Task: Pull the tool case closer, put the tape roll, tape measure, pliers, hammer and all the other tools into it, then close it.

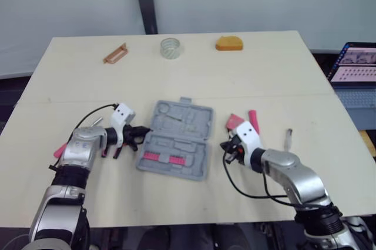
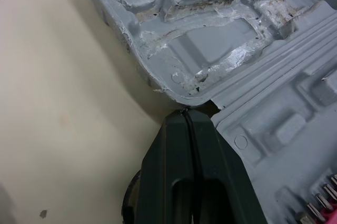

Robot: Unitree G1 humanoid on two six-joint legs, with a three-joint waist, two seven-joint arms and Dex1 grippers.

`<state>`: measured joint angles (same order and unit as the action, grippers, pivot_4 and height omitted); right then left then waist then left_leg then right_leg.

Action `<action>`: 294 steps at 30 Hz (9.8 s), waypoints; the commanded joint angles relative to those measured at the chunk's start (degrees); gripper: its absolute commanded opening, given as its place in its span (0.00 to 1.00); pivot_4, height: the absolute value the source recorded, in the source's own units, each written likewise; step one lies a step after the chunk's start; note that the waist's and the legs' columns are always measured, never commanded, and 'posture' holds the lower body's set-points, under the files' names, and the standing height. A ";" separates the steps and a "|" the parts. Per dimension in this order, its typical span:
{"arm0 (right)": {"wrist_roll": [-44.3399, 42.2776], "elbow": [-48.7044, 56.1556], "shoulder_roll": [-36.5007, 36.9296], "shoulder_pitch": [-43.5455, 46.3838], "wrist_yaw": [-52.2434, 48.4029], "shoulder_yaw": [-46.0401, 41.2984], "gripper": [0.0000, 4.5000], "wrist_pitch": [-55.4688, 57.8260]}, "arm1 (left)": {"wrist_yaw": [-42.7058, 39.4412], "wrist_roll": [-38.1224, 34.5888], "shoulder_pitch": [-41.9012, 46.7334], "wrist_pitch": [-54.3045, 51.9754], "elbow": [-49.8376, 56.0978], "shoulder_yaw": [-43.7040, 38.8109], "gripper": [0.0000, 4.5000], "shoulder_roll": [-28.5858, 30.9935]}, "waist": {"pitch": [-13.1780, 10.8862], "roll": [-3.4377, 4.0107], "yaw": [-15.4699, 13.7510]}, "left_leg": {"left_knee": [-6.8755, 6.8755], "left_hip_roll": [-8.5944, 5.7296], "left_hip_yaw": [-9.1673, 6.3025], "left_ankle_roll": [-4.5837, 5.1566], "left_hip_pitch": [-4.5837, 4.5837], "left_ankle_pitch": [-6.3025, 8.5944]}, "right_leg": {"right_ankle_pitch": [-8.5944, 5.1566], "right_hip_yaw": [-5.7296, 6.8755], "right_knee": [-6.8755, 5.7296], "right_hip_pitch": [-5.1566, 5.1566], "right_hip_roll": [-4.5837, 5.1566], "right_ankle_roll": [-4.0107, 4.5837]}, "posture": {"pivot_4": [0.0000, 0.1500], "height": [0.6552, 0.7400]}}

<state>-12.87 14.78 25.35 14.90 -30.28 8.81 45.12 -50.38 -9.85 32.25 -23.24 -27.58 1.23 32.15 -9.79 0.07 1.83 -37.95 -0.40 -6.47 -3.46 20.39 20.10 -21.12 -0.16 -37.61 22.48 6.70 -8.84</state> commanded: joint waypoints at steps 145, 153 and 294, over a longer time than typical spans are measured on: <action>-12.35 13.75 15.35 -13.18 -13.76 4.13 0.01 4.23 | -1.65 -11.96 -36.72 -19.84 46.59 -1.36 0.00 11.26 | 0.00 0.00 -0.39 | 0.21 0.05 0.06 0.00 0.00 0.04 | 0.00 -0.12 0.62 -0.09 0.01 0.01 | 1.00 1.00; -13.32 13.70 17.04 -14.89 -14.63 1.09 0.01 4.12 | -1.00 -12.63 -39.51 -19.70 47.40 -3.76 0.00 11.86 | 0.00 0.00 -0.41 | 0.21 0.04 0.06 0.01 0.00 0.05 | 0.00 -0.12 0.63 -0.09 0.02 0.01 | 1.00 1.00; -31.19 21.19 21.60 -2.11 -19.74 -15.05 1.00 -2.54 | -14.08 1.40 -6.87 18.32 4.61 1.77 0.66 12.24 | -0.10 -0.17 -0.23 | -0.13 0.09 0.31 0.16 -0.01 0.31 | 0.03 0.00 0.20 -0.06 0.02 -0.04 | 1.00 1.00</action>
<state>-43.04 33.72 47.24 12.86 -51.01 -5.14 42.64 -63.71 -8.55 24.77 -5.98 -22.91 3.20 44.60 -9.89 -0.10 1.60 -38.08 -0.31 -6.16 -3.30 20.38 20.40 -21.09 -0.16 -37.41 22.42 6.72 -8.88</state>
